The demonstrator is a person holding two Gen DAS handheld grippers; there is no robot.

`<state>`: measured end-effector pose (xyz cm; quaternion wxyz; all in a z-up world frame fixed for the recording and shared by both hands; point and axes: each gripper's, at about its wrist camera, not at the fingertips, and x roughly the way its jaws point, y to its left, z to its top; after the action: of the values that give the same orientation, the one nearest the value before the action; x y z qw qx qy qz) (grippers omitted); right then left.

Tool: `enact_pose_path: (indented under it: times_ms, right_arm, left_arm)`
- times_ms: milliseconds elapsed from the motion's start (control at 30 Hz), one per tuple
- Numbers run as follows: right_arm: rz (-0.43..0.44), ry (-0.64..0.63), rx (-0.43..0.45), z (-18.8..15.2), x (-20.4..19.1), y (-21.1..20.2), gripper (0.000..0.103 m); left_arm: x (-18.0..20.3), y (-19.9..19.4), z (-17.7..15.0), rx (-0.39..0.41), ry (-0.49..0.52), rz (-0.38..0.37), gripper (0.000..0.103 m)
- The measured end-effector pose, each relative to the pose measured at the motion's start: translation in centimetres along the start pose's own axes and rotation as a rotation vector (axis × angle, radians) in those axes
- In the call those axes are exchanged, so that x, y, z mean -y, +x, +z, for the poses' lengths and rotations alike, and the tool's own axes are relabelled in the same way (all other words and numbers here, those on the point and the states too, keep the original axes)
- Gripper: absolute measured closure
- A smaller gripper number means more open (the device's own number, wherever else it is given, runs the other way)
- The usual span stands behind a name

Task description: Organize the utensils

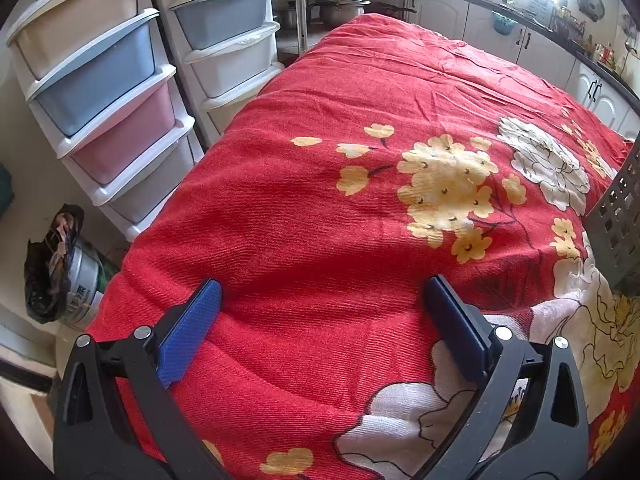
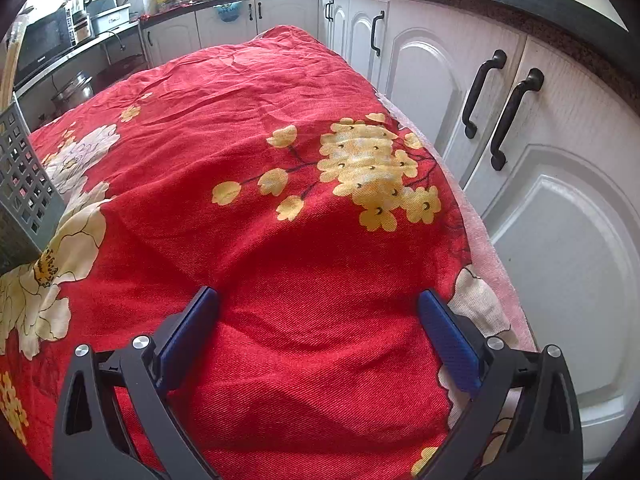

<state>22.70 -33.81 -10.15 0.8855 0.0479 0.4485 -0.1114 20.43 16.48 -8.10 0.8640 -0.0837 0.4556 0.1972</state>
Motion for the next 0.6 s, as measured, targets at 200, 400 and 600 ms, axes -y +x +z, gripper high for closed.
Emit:
enact_pose_path:
  times_ms: [200, 400, 600]
  right_arm:
    - [0.000, 0.000, 0.000, -0.28, -0.08, -0.12, 0.005]
    - [0.000, 0.000, 0.000, -0.24, -0.12, -0.10, 0.005]
    - [0.000, 0.000, 0.000, -0.19, -0.12, -0.08, 0.005]
  left_arm:
    - [-0.08, 0.04, -0.10, 0.000, 0.001, 0.001, 0.009]
    - [-0.02, 0.07, -0.09, 0.000, 0.001, 0.001, 0.009]
    - [-0.05, 0.07, -0.09, 0.000, 0.001, 0.002, 0.009]
